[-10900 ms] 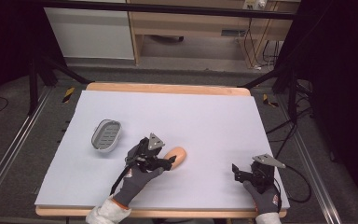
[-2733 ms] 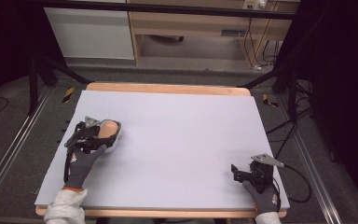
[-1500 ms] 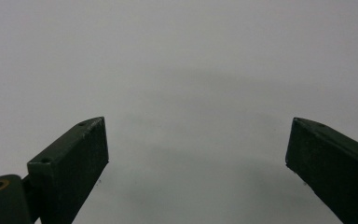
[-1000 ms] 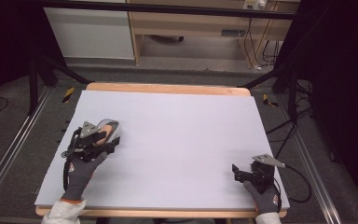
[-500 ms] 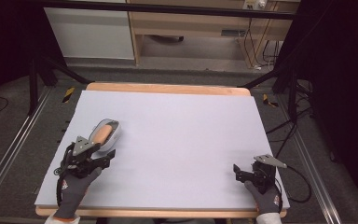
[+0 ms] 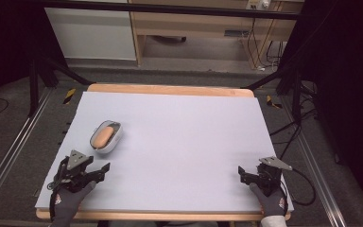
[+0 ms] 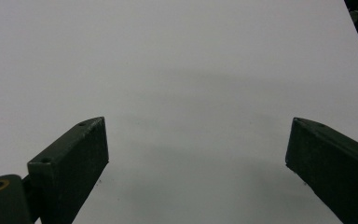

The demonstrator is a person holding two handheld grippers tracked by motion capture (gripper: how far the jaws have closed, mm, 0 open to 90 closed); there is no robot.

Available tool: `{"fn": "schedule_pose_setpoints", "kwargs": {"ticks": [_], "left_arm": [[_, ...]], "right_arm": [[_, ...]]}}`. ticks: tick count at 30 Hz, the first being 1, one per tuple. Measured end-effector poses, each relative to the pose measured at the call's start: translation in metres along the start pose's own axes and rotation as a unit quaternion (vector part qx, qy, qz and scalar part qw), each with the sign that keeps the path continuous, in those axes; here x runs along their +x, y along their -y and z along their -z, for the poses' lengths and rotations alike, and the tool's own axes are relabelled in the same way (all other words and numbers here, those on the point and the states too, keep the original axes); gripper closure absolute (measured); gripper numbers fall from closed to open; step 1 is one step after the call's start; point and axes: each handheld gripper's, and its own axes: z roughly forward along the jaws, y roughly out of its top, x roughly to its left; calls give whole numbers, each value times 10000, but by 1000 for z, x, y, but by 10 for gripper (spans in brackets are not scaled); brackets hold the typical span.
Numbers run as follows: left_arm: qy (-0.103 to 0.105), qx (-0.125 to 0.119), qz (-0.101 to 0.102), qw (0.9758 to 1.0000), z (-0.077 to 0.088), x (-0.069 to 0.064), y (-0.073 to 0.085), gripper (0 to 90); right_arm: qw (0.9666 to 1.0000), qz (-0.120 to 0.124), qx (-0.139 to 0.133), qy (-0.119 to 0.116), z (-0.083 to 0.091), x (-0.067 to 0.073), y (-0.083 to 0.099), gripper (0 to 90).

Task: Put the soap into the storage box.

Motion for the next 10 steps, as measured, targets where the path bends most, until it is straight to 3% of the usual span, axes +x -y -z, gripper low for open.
{"fn": "schedule_pose_setpoints", "kwargs": {"ticks": [7, 10], "left_arm": [[-110, 60, 29, 9999, -3, 5, 4, 263], [-142, 82, 135, 9998, -3, 9, 6, 262]], "right_arm": [[10000, -24, 5, 25, 0, -2, 1, 60], [10000, -22, -1, 25, 0, -3, 1, 60]]}}
